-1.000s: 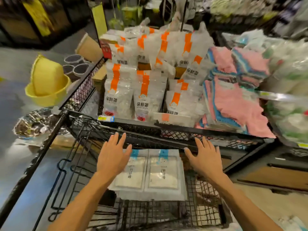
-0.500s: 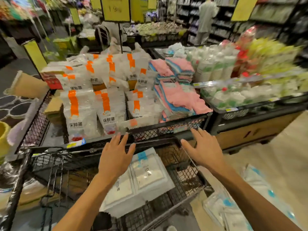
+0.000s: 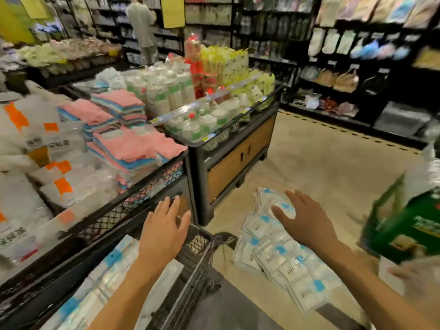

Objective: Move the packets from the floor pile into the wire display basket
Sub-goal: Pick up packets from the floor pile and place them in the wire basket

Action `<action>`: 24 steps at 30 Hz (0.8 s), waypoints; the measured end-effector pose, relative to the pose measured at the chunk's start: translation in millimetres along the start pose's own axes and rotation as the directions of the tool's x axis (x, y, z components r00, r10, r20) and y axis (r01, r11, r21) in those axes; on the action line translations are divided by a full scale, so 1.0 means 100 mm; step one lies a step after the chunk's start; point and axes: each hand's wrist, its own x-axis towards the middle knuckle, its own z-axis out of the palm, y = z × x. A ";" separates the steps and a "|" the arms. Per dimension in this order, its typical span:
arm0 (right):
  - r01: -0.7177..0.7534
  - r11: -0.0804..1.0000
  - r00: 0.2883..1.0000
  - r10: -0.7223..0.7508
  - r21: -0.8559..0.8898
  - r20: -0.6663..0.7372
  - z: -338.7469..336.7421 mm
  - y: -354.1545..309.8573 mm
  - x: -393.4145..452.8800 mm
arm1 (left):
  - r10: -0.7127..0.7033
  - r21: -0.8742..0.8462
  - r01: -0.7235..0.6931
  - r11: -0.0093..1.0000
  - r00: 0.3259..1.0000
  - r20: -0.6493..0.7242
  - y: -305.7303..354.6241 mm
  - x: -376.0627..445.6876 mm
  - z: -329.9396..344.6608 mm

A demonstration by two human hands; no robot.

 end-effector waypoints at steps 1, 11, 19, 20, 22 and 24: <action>-0.044 0.999 0.999 0.044 -0.007 0.001 -0.03 0.15 0.00 | 0.033 0.007 -0.033 0.999 0.999 0.008 0.14 0.09 0.05; -0.305 0.952 0.950 0.306 0.024 -0.070 -0.24 1.75 0.10 | 0.253 0.064 -0.260 0.963 0.962 0.103 1.73 0.74 0.87; -0.475 0.880 0.879 0.474 -0.002 -0.052 -0.24 2.79 0.07 | 0.349 0.032 -0.365 0.931 0.910 0.226 2.65 1.01 1.55; -0.492 0.871 0.870 0.491 0.003 -0.046 -0.22 2.89 0.08 | 0.357 0.024 -0.374 0.927 0.902 0.242 2.72 1.07 1.63; -0.526 0.850 0.849 0.526 0.023 -0.040 -0.15 3.06 0.11 | 0.366 0.003 -0.382 0.924 0.887 0.280 2.81 1.22 1.78; -0.568 0.822 0.822 0.569 0.048 -0.031 -0.05 3.19 0.15 | 0.374 -0.004 -0.392 0.920 0.874 0.312 2.87 1.40 1.94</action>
